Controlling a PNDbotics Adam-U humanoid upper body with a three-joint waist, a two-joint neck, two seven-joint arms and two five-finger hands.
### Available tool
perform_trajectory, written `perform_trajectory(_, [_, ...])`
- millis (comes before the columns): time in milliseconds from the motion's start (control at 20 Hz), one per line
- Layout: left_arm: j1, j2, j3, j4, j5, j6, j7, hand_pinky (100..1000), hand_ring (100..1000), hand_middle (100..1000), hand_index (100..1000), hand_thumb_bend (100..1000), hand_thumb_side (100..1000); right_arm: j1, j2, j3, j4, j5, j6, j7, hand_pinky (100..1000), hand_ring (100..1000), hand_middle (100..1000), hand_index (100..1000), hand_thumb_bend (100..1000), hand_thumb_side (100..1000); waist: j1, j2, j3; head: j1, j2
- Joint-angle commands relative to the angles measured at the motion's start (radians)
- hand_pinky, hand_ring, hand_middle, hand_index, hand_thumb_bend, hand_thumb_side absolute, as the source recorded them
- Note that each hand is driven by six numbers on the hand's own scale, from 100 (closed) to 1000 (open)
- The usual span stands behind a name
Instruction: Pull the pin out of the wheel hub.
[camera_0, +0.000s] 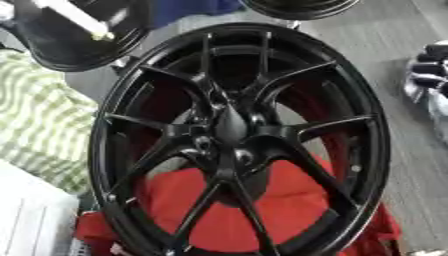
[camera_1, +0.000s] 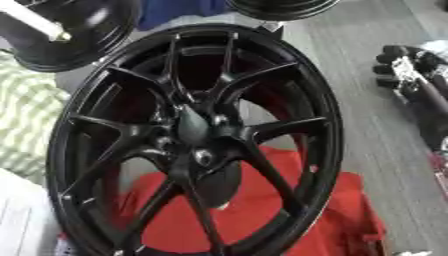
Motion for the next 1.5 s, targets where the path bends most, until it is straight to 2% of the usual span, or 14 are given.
perform_trajectory(50, [0.083, 0.099, 0.086, 0.005, 0.03, 0.007, 0.072, 709, 480, 254, 438, 169, 100, -0.005, -0.028, -0.024, -0.011, 0.004, -0.008, -0.016, 785, 777, 729, 771, 135, 580, -0.01, -0.036, 0.01, -0.014, 0.004])
perform_trajectory(200, [0.204, 0.112, 0.142, 0.028, 0.042, 0.011, 0.138, 706, 478, 263, 450, 191, 100, -0.006, -0.027, -0.035, -0.015, 0.0, -0.013, -0.027, 784, 777, 730, 771, 135, 575, -0.02, -0.043, 0.027, -0.028, 0.009])
perform_trajectory(400, [0.321, 0.097, 0.186, 0.042, 0.044, 0.019, 0.205, 705, 478, 272, 462, 225, 100, -0.008, -0.026, -0.043, -0.017, -0.003, -0.017, -0.036, 784, 777, 730, 770, 133, 573, -0.031, -0.041, 0.038, -0.035, 0.014])
perform_trajectory(450, [0.341, 0.09, 0.194, 0.044, 0.043, 0.021, 0.218, 707, 483, 291, 478, 287, 100, -0.009, -0.026, -0.044, -0.017, -0.003, -0.017, -0.037, 784, 777, 730, 770, 133, 573, -0.032, -0.04, 0.039, -0.034, 0.013])
perform_trajectory(550, [0.378, 0.075, 0.204, 0.05, 0.038, 0.026, 0.233, 744, 545, 417, 578, 468, 101, -0.009, -0.025, -0.047, -0.017, -0.002, -0.017, -0.04, 783, 777, 730, 770, 133, 574, -0.035, -0.037, 0.042, -0.034, 0.007])
perform_trajectory(600, [0.395, 0.066, 0.207, 0.052, 0.035, 0.028, 0.229, 770, 603, 502, 658, 546, 163, -0.01, -0.024, -0.049, -0.017, -0.001, -0.017, -0.042, 783, 777, 731, 771, 133, 574, -0.036, -0.036, 0.044, -0.034, 0.002])
perform_trajectory(650, [0.411, 0.057, 0.212, 0.055, 0.034, 0.03, 0.225, 801, 695, 644, 754, 666, 271, -0.012, -0.024, -0.051, -0.017, 0.0, -0.018, -0.043, 783, 778, 731, 771, 133, 573, -0.037, -0.034, 0.045, -0.034, -0.002])
perform_trajectory(700, [0.426, 0.047, 0.219, 0.057, 0.035, 0.031, 0.227, 811, 732, 707, 798, 731, 340, -0.013, -0.024, -0.052, -0.018, 0.001, -0.018, -0.045, 783, 778, 731, 771, 133, 573, -0.038, -0.032, 0.046, -0.033, -0.005])
perform_trajectory(750, [0.441, 0.036, 0.225, 0.058, 0.036, 0.03, 0.234, 814, 748, 739, 825, 776, 368, -0.013, -0.024, -0.052, -0.018, 0.002, -0.018, -0.045, 783, 778, 731, 771, 133, 574, -0.038, -0.031, 0.046, -0.033, -0.007])
perform_trajectory(800, [0.455, 0.024, 0.232, 0.06, 0.039, 0.032, 0.244, 813, 749, 740, 827, 784, 428, -0.013, -0.024, -0.053, -0.018, 0.002, -0.018, -0.046, 782, 778, 731, 771, 133, 574, -0.039, -0.029, 0.046, -0.032, -0.009])
perform_trajectory(1150, [0.489, -0.014, 0.244, 0.038, 0.067, 0.032, 0.296, 799, 720, 708, 795, 778, 438, -0.013, -0.026, -0.057, -0.019, 0.003, -0.018, -0.052, 780, 777, 730, 769, 137, 569, -0.048, -0.032, 0.044, -0.023, -0.013])
perform_trajectory(1250, [0.486, -0.015, 0.245, 0.034, 0.074, 0.029, 0.313, 793, 706, 692, 783, 776, 440, -0.013, -0.025, -0.058, -0.019, 0.003, -0.019, -0.053, 779, 777, 730, 768, 171, 550, -0.049, -0.034, 0.043, -0.022, -0.018])
perform_trajectory(1350, [0.484, -0.019, 0.252, 0.017, 0.094, 0.025, 0.359, 782, 673, 651, 757, 765, 447, -0.012, -0.026, -0.06, -0.02, 0.003, -0.019, -0.054, 778, 776, 729, 768, 193, 539, -0.05, -0.036, 0.043, -0.026, -0.021])
perform_trajectory(1500, [0.489, -0.037, 0.262, -0.044, 0.152, 0.026, 0.49, 767, 642, 623, 734, 734, 451, -0.013, -0.029, -0.062, -0.022, 0.003, -0.02, -0.057, 777, 776, 729, 767, 209, 529, -0.053, -0.037, 0.045, -0.034, -0.025])
